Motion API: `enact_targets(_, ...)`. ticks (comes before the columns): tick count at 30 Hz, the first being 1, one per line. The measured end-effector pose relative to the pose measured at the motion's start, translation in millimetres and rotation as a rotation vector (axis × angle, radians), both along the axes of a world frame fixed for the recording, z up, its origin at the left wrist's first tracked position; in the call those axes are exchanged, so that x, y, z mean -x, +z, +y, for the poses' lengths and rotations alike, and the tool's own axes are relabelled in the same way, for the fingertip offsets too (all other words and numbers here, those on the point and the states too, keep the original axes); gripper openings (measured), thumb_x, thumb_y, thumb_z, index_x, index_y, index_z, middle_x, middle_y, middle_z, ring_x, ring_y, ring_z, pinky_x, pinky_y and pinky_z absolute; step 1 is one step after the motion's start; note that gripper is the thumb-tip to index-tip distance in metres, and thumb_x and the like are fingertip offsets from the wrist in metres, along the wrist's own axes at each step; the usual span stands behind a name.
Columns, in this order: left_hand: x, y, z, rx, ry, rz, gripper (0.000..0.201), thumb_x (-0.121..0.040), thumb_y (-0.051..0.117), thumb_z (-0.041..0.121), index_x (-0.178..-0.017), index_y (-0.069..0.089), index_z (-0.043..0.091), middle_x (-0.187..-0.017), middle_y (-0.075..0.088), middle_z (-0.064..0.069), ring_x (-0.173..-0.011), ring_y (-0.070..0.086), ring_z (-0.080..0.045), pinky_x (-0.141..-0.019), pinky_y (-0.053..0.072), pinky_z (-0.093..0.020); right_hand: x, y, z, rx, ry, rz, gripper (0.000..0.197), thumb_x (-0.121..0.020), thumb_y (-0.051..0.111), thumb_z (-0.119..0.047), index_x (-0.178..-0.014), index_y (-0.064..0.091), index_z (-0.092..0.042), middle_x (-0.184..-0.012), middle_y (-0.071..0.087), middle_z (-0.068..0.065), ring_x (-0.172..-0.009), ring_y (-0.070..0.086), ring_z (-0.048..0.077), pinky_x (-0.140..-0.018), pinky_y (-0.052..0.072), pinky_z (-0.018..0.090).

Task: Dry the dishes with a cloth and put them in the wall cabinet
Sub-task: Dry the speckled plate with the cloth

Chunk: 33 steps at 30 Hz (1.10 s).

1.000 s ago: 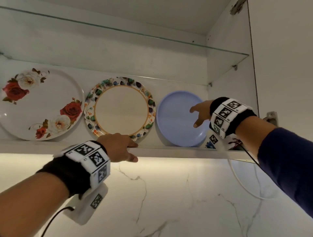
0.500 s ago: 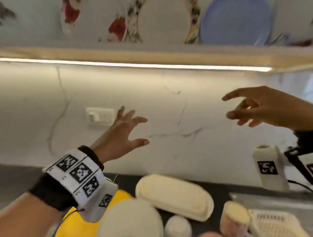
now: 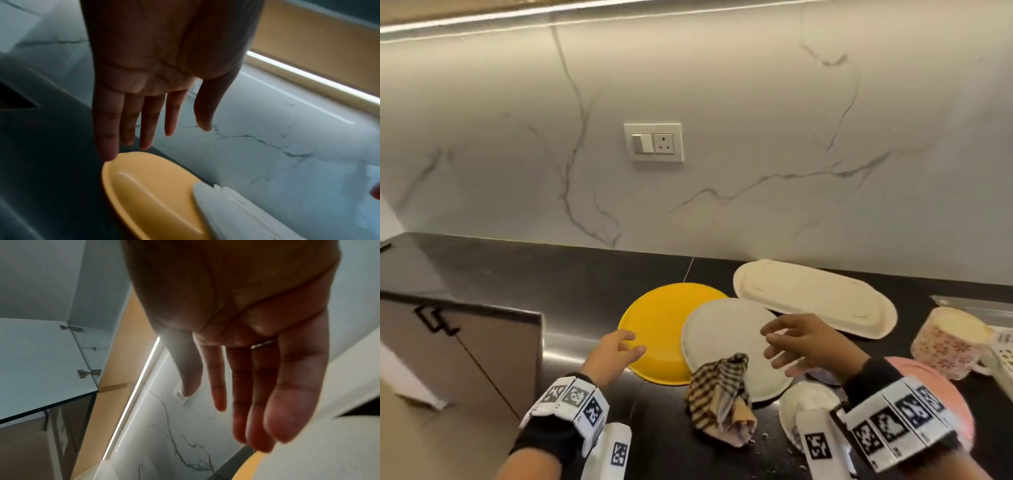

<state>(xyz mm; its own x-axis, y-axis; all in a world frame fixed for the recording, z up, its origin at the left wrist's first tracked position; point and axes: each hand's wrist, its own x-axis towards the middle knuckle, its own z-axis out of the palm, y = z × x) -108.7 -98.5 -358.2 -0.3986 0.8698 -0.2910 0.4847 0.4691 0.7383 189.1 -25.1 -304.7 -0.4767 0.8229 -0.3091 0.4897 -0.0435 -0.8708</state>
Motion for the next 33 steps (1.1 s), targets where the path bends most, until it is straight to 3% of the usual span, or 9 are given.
enact_targets(2, 24.0, -12.4, 5.2, 0.038, 0.090, -0.099, 0.034, -0.092, 0.055, 0.018, -0.124, 0.049, 0.006, -0.119, 0.053, -0.013, -0.104, 0.050, -0.025, -0.074, 0.046, -0.034, 23.9, -9.1, 7.9, 0.053, -0.034, 0.009, 0.009, -0.094, 0.052, -0.016, -0.098, 0.061, -0.015, -0.083, 0.065, 0.009, -0.069, 0.059, 0.015, -0.058, 0.050, 0.022)
enact_targets(5, 47.7, -24.5, 18.8, 0.057, 0.174, -0.253, 0.021, -0.094, 0.052, 0.014, -0.112, 0.052, 0.004, -0.103, 0.051, -0.012, -0.093, 0.045, -0.023, -0.075, 0.043, -0.037, 58.3, -20.5, 24.8, 0.105, -0.103, 0.023, 0.011, -0.095, 0.049, -0.013, -0.098, 0.059, -0.012, -0.082, 0.062, 0.009, -0.071, 0.058, 0.015, -0.064, 0.050, 0.025)
enact_targets(7, 60.3, -30.0, 30.5, 0.075, 0.206, -0.327, 0.007, -0.095, 0.050, 0.012, -0.097, 0.053, 0.006, -0.102, 0.050, -0.014, -0.095, 0.045, -0.026, -0.076, 0.044, -0.039, 82.4, -27.4, 33.7, 0.135, -0.121, 0.026, 0.011, -0.096, 0.047, -0.010, -0.097, 0.058, -0.009, -0.085, 0.060, 0.010, -0.074, 0.056, 0.016, -0.067, 0.049, 0.026)
enact_targets(11, 78.4, -37.3, 55.0, 0.042, 0.247, -0.353, 0.010, -0.094, 0.051, 0.011, -0.084, 0.050, 0.011, -0.102, 0.049, -0.015, -0.096, 0.045, -0.027, -0.077, 0.043, -0.039, 108.8, -49.9, 51.3, 0.012, -0.162, -0.149, 0.021, -0.094, 0.048, -0.007, -0.112, 0.060, -0.004, -0.108, 0.059, 0.015, -0.098, 0.053, 0.022, -0.082, 0.044, 0.030)
enact_targets(15, 67.4, -30.7, 77.5, -0.053, 0.033, -0.253, 0.010, -0.093, 0.052, 0.011, -0.101, 0.057, 0.007, -0.107, 0.056, -0.014, -0.097, 0.052, -0.028, -0.068, 0.048, -0.032, 90.5, -75.1, 71.6, -0.134, -0.264, -0.477, 0.034, -0.092, 0.054, -0.015, -0.126, 0.051, -0.010, -0.136, 0.047, 0.010, -0.123, 0.045, 0.023, -0.104, 0.034, 0.031)
enact_targets(20, 13.3, -21.4, 91.2, 0.052, -0.416, -0.287, 0.029, -0.095, 0.050, 0.018, -0.122, 0.053, 0.009, -0.118, 0.053, -0.004, -0.105, 0.049, -0.018, -0.063, 0.048, -0.022, 71.6, -87.1, 92.1, -0.010, -0.272, -0.662, 0.067, -0.086, 0.064, -0.022, -0.139, 0.029, -0.002, -0.145, 0.037, 0.013, -0.132, 0.036, 0.026, -0.105, 0.030, 0.030)
enact_targets(23, -1.1, -26.5, 94.9, 0.055, -0.413, -0.292, 0.031, -0.093, 0.053, 0.018, -0.124, 0.051, 0.009, -0.130, 0.047, -0.006, -0.112, 0.048, -0.020, -0.070, 0.051, -0.026, 65.5, -91.7, 101.3, 0.043, -0.293, -0.695, 0.068, -0.084, 0.068, -0.024, -0.136, 0.031, -0.001, -0.140, 0.041, 0.013, -0.129, 0.041, 0.027, -0.102, 0.033, 0.031)
enact_targets(26, -4.0, -21.8, 96.9, 0.077, -0.328, -0.379, 0.037, -0.093, 0.053, 0.016, -0.128, 0.046, 0.007, -0.128, 0.046, -0.011, -0.113, 0.049, -0.026, -0.083, 0.050, -0.035, 62.1, -95.7, 108.4, 0.058, -0.324, -0.743, 0.069, -0.084, 0.068, -0.027, -0.135, 0.030, 0.000, -0.139, 0.042, 0.014, -0.127, 0.043, 0.027, -0.102, 0.036, 0.032)
enact_targets(33, 3.3, -0.7, 93.6, 0.101, -0.233, -0.680, 0.056, -0.089, 0.060, 0.019, -0.138, 0.035, 0.016, -0.130, 0.052, -0.014, -0.110, 0.058, -0.034, -0.094, 0.049, -0.041, 54.1, -75.7, 116.5, -0.099, -0.495, -0.768, 0.042, -0.091, 0.056, -0.020, -0.127, 0.045, 0.000, -0.134, 0.048, 0.017, -0.122, 0.046, 0.032, -0.102, 0.038, 0.036)
